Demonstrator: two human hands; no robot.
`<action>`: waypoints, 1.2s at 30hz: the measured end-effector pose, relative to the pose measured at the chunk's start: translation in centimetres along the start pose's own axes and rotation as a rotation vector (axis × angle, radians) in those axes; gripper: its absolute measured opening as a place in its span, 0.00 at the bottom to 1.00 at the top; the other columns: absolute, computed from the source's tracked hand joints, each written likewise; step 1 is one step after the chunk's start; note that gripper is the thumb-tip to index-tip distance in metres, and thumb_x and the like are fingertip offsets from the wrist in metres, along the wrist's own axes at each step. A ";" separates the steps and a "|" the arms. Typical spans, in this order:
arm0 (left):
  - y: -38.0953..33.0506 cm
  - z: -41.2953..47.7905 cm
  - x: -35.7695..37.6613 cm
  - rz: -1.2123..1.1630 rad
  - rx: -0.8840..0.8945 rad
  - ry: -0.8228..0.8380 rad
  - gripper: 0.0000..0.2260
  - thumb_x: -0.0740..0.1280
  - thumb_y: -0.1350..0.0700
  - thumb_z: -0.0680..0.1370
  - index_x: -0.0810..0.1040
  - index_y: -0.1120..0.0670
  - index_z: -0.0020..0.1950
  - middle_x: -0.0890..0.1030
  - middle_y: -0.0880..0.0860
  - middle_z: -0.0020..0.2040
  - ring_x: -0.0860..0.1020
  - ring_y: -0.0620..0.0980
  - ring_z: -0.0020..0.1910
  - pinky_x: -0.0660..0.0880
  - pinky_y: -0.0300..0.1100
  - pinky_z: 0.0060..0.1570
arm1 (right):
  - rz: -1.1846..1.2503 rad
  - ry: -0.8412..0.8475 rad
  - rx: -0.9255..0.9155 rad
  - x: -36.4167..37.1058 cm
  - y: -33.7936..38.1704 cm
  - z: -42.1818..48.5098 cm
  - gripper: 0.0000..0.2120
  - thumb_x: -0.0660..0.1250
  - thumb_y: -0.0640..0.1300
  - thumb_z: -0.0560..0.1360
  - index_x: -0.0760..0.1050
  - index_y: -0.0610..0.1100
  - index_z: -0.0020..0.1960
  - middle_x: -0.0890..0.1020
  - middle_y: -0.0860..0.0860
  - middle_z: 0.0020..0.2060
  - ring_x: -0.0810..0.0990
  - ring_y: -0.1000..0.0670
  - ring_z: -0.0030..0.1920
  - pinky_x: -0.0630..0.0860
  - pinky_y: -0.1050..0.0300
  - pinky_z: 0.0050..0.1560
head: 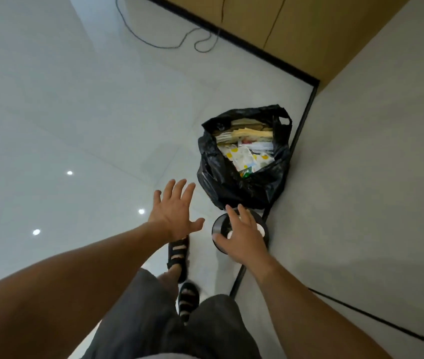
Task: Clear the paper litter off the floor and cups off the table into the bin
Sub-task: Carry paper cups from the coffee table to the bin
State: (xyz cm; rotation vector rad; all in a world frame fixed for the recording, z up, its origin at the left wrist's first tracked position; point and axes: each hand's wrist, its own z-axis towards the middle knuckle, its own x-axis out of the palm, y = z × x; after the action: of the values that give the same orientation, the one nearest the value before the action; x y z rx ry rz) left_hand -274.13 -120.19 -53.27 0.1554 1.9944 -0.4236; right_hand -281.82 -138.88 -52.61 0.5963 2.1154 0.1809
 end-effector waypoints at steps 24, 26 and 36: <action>27.6 -49.3 -3.8 -0.298 -0.896 -0.534 0.40 0.59 0.31 0.72 0.49 0.48 0.78 0.52 0.50 0.78 0.49 0.53 0.77 0.52 0.56 0.73 | -0.677 0.086 -0.896 12.5 42.0 -21.7 0.41 0.61 0.65 0.76 0.42 0.55 0.80 0.43 0.50 0.80 0.41 0.47 0.79 0.54 0.44 0.74; 31.0 -54.4 -3.3 -0.292 -0.960 -0.556 0.40 0.59 0.31 0.72 0.49 0.48 0.78 0.52 0.50 0.78 0.50 0.53 0.77 0.52 0.56 0.73 | -0.699 0.104 -0.956 16.1 46.3 -24.4 0.41 0.61 0.65 0.76 0.42 0.55 0.80 0.43 0.50 0.80 0.40 0.47 0.79 0.54 0.44 0.74; 44.1 -72.2 -1.6 -0.317 -1.239 -0.626 0.39 0.60 0.33 0.74 0.50 0.48 0.78 0.53 0.51 0.78 0.51 0.53 0.77 0.52 0.56 0.73 | -0.753 0.164 -1.181 29.8 63.5 -33.7 0.41 0.61 0.66 0.76 0.44 0.55 0.80 0.45 0.51 0.80 0.43 0.47 0.79 0.54 0.43 0.74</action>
State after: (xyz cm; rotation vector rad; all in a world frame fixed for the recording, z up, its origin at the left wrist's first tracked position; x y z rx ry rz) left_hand -321.49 -52.98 -33.44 -0.9539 1.3442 0.5573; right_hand -301.21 -66.02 -33.21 -0.9034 1.8164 0.9517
